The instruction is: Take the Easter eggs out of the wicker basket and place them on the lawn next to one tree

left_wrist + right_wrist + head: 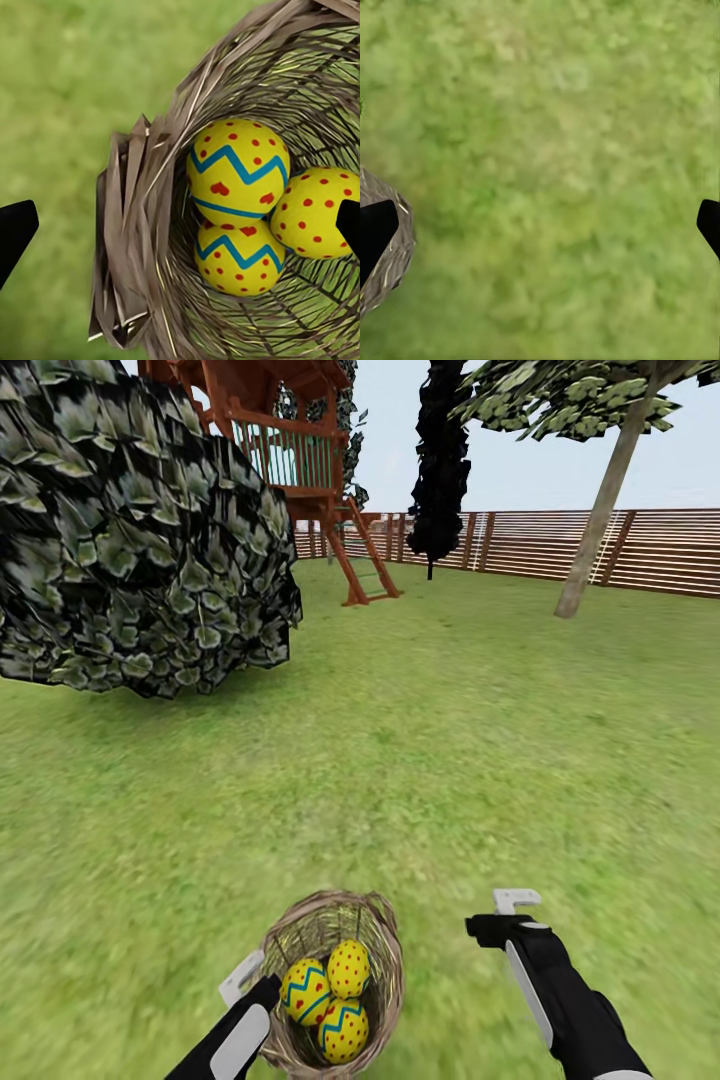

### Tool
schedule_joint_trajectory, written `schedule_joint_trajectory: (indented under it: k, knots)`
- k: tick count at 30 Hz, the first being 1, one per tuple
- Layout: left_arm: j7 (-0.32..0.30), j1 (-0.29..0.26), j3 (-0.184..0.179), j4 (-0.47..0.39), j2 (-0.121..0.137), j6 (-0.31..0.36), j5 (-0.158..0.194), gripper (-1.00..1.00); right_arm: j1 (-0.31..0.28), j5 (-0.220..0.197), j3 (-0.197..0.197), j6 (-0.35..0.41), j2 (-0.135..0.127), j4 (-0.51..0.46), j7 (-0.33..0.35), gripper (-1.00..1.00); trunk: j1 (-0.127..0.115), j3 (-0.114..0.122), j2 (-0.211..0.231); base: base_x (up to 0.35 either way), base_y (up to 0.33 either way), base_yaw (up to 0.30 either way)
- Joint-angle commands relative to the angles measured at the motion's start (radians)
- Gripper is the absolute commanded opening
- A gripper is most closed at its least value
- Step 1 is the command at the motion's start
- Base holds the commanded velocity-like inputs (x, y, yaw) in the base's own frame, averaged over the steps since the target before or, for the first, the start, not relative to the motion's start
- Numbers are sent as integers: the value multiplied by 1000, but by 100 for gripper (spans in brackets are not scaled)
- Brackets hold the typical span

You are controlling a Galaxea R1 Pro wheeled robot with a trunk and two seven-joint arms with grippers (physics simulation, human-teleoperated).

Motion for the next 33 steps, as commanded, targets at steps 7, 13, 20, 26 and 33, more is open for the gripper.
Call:
schedule_joint_trajectory:
  k: [7,13,20,26,33]
  knots:
    - [-35,0,-9,0,1,-5,10,100,0,-2,-233,-56,-93,3,577,100,27,-23,-50,0,0,0]
    - [-47,0,-8,2,1,-5,10,100,0,6,-353,-58,-100,7,732,100,50,-42,-92,0,0,0]
    - [-47,-1,-7,1,3,-5,10,100,0,6,-359,-58,-98,4,742,100,77,-64,-141,0,0,0]
    - [-47,0,-7,1,4,-4,10,100,0,7,-359,-57,-97,0,741,100,100,-82,-183,0,0,0]
    - [-47,0,-7,0,18,-4,11,100,0,7,-358,-57,-95,-1,741,100,127,-104,-232,0,0,0]
